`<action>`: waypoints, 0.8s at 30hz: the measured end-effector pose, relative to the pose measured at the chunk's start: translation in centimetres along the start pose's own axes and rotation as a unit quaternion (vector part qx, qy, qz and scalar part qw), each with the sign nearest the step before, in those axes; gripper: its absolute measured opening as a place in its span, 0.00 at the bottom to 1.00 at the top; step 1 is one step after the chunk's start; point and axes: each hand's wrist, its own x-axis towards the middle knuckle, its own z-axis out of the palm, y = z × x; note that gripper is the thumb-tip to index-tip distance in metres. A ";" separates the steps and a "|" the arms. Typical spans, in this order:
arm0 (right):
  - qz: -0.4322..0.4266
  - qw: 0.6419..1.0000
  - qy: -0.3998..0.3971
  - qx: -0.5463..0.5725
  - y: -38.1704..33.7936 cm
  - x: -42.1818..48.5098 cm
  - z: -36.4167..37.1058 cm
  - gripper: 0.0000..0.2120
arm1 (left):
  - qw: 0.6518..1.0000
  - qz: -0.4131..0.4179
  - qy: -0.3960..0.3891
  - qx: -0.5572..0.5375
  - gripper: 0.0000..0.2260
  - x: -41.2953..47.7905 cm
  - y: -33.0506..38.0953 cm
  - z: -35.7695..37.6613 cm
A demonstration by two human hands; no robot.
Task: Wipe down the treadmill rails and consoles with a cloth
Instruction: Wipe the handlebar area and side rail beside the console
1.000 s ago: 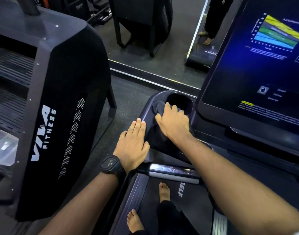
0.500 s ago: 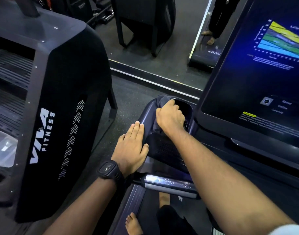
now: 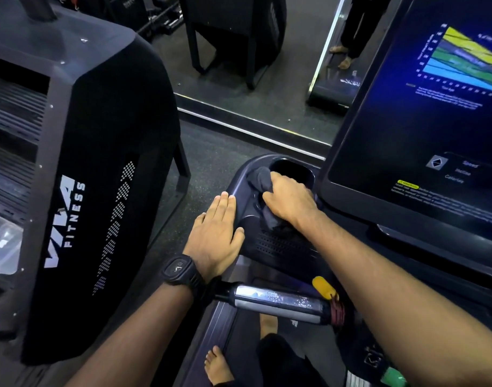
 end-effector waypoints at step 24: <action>-0.131 0.871 0.029 -0.473 1.3 2.6 -0.4 0.14 | 0.999 -0.007 -0.004 -0.034 0.29 -0.2 0.3 -0.5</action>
